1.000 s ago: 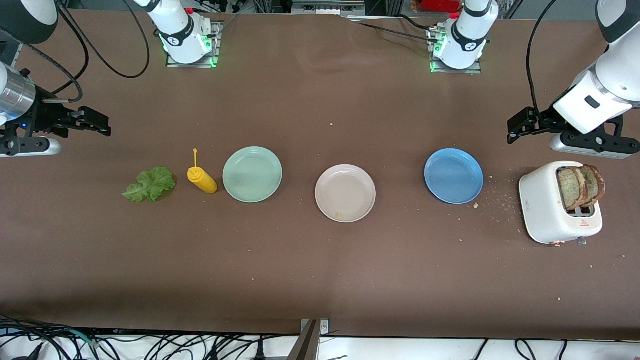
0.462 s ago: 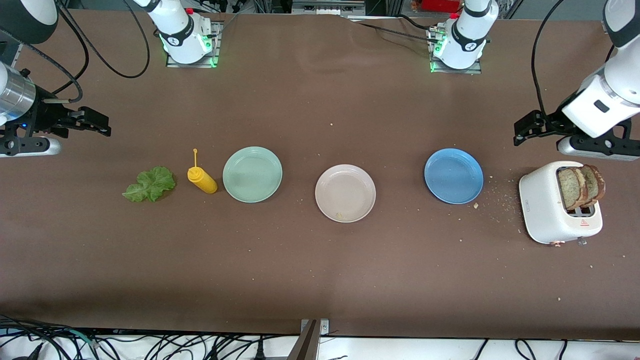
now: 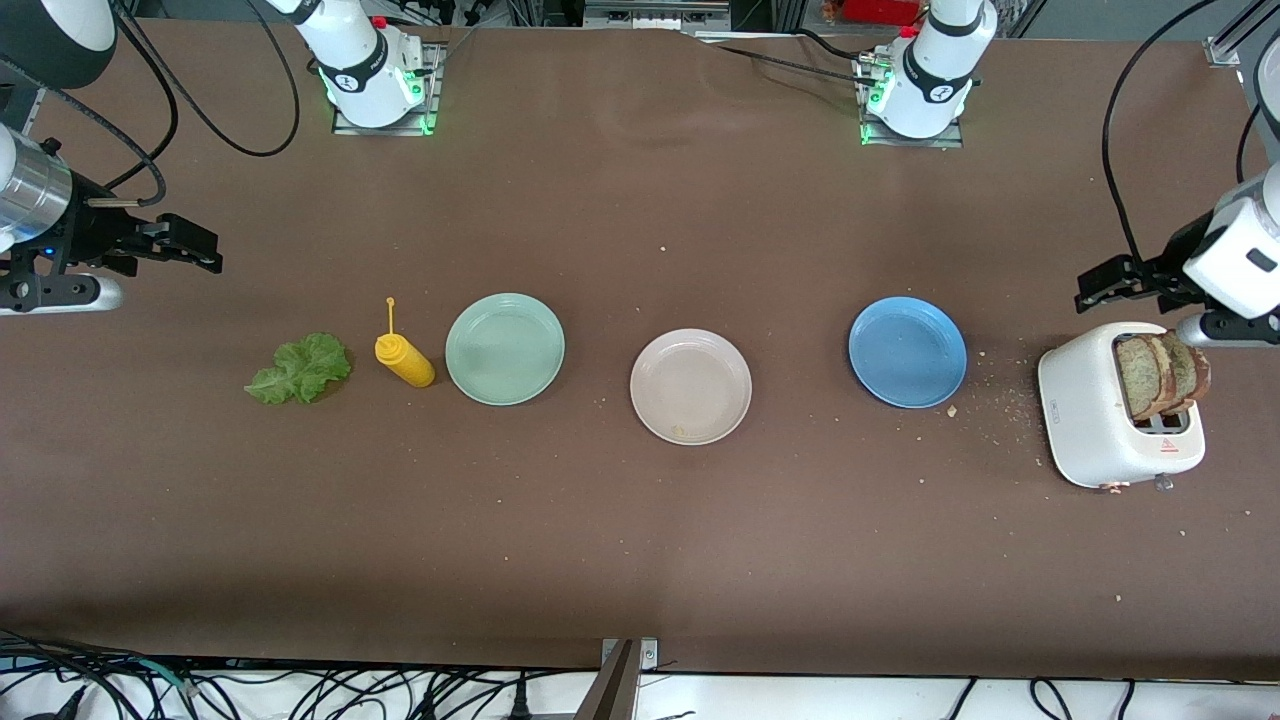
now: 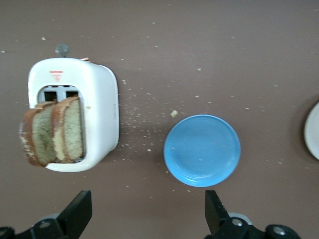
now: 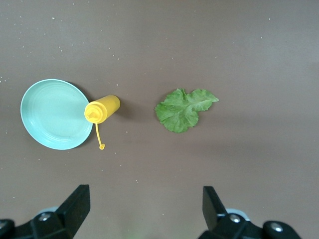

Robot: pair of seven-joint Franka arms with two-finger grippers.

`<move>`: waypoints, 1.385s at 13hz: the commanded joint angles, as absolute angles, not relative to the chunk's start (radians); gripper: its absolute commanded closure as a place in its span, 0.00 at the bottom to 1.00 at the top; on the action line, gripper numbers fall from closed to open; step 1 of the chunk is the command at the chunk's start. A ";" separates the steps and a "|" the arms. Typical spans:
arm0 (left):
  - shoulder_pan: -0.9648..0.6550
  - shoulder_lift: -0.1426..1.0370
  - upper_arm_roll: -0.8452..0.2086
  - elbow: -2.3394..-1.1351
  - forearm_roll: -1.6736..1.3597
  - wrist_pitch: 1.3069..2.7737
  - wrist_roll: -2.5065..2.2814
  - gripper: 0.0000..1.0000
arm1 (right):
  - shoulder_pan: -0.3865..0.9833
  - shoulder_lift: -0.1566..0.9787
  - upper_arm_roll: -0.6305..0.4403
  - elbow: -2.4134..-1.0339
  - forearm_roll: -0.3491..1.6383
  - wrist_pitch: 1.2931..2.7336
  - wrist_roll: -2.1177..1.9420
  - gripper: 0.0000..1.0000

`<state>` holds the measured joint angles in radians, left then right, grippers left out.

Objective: Make sandwich in beige plate with both arms
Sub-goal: 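Lower the left gripper onto a bread slice in the toaster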

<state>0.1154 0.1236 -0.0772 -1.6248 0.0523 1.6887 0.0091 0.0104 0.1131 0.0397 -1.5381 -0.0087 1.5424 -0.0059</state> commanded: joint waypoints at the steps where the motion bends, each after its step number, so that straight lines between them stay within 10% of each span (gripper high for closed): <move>1: 0.161 0.198 -0.083 -1.562 0.091 1.692 0.035 0.00 | 0.009 0.120 0.043 -1.525 -0.015 1.542 -0.003 0.00; 13: 0.334 0.241 -0.084 -1.882 0.100 2.241 0.215 0.01 | 0.009 0.120 0.043 -1.525 -0.015 1.542 -0.003 0.00; 14: 0.334 0.239 -0.084 -1.894 0.101 2.243 0.216 0.13 | 0.009 0.120 0.043 -1.526 -0.015 1.542 -0.003 0.00; 17: 0.334 0.241 -0.086 -1.899 0.192 2.186 0.244 0.91 | 0.009 0.121 0.043 -1.525 -0.015 1.542 -0.003 0.00; 18: 0.334 0.241 -0.086 -1.895 0.192 2.172 0.244 1.00 | 0.009 0.121 0.043 -1.525 -0.015 1.542 -0.002 0.00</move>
